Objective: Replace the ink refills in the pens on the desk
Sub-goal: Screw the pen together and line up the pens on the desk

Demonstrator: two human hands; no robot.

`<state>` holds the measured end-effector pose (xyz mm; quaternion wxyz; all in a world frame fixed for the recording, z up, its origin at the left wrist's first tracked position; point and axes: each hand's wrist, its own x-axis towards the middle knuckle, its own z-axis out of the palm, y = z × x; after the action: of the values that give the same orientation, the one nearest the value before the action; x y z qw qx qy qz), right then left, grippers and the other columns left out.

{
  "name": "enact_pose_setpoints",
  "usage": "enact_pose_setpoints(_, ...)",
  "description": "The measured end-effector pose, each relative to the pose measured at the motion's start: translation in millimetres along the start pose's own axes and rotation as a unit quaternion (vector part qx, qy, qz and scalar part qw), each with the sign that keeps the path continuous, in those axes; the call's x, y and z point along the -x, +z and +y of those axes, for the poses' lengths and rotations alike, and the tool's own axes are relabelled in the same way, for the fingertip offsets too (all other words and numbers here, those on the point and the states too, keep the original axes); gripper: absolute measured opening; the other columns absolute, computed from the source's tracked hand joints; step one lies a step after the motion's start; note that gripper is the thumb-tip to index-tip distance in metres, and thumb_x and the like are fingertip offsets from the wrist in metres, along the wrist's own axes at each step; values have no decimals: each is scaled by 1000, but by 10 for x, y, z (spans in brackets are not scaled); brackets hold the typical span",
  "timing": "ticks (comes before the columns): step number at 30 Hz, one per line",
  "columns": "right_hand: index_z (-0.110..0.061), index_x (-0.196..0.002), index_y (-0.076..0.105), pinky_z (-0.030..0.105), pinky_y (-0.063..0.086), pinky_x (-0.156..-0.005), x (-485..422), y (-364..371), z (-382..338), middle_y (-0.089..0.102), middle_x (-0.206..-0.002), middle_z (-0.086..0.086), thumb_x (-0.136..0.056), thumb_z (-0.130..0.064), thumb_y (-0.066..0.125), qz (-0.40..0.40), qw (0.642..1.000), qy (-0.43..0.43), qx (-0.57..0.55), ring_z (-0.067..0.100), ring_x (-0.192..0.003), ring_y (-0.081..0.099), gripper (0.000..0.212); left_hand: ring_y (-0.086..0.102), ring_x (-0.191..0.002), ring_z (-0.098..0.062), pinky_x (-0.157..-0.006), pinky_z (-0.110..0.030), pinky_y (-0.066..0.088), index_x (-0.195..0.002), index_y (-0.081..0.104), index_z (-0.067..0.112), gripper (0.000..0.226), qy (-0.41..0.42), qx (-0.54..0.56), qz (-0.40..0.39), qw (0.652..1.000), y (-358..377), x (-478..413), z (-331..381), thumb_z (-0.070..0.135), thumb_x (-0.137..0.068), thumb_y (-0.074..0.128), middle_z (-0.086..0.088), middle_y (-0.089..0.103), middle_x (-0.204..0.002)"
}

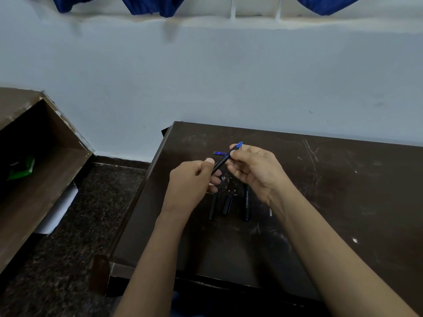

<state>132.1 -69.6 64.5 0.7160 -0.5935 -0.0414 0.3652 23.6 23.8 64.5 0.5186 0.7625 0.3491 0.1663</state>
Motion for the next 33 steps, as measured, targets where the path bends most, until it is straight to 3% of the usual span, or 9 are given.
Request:
enact_pose_setpoints(4,-12,-84,69,25,53,-70,5,-9,6,69,-80,7,-86,-3,63,-2,1000,0,2,13,-72,66,11,61,-60,3,-55,-5,43,-88,68,20,10,39,-26,-1,999,-25,-16,-47,29,-84,68,5,68,-72)
enact_pose_setpoints(7,-12,-83,69,26,53,-73,11,-2,-3,70,-80,7,-86,-3,63,-10,1000,1,-6,13,-72,68,11,65,-76,-5,-65,-16,51,-97,63,24,20,5,-4,3,1000,-22,-35,-71,42,-86,61,4,69,-87)
enact_pose_setpoints(10,-12,-83,69,26,53,-74,7,12,-2,69,-82,8,-86,-4,64,-10,1000,5,-2,13,-73,67,10,69,-69,-8,-55,-15,51,-88,68,19,38,-38,13,-14,999,-12,-22,-22,43,-97,40,-1,73,-81)
enact_pose_setpoints(13,-12,-83,69,25,53,-71,6,16,5,68,-80,7,-87,-4,64,-10,1000,6,0,12,-70,65,11,65,-56,2,-46,-3,42,-81,72,15,31,6,-24,-23,999,-18,1,-32,33,-95,51,1,72,-70)
enact_pose_setpoints(17,-12,-81,68,24,54,-69,13,3,-11,68,-79,7,-87,-4,63,-15,1000,11,-21,12,-68,66,11,61,-57,6,-51,-5,44,-93,65,18,16,33,-10,-4,999,-9,-20,-77,31,-83,68,3,70,-76)
enact_pose_setpoints(22,-12,-84,67,26,54,-73,-3,6,5,67,-77,5,-87,-5,63,-18,999,17,-20,9,-64,64,8,70,-64,-9,-52,-17,47,-79,71,16,41,-43,8,-41,998,12,-6,-24,39,-98,42,-1,74,-75)
enact_pose_setpoints(27,-10,-83,66,24,55,-69,1,8,8,65,-73,4,-87,-5,63,-17,999,16,-25,10,-62,62,7,65,-58,1,-58,-12,53,-83,67,18,13,29,-21,-21,999,-24,-6,-65,30,-86,66,4,70,-68)
enact_pose_setpoints(30,-11,-81,66,25,54,-71,0,2,12,65,-73,3,-87,-6,64,-17,1000,13,-19,10,-63,62,8,70,-64,-8,-66,-24,60,-87,69,12,29,-19,35,-36,999,-8,-11,-48,36,-93,54,0,71,-72)
enact_pose_setpoints(33,-11,-79,66,25,54,-72,0,6,16,63,-71,2,-87,-6,64,-18,1000,11,-11,9,-62,60,10,70,-63,-11,-61,-22,59,-83,72,9,37,-37,33,-58,997,3,7,-16,32,-98,47,-5,71,-71)
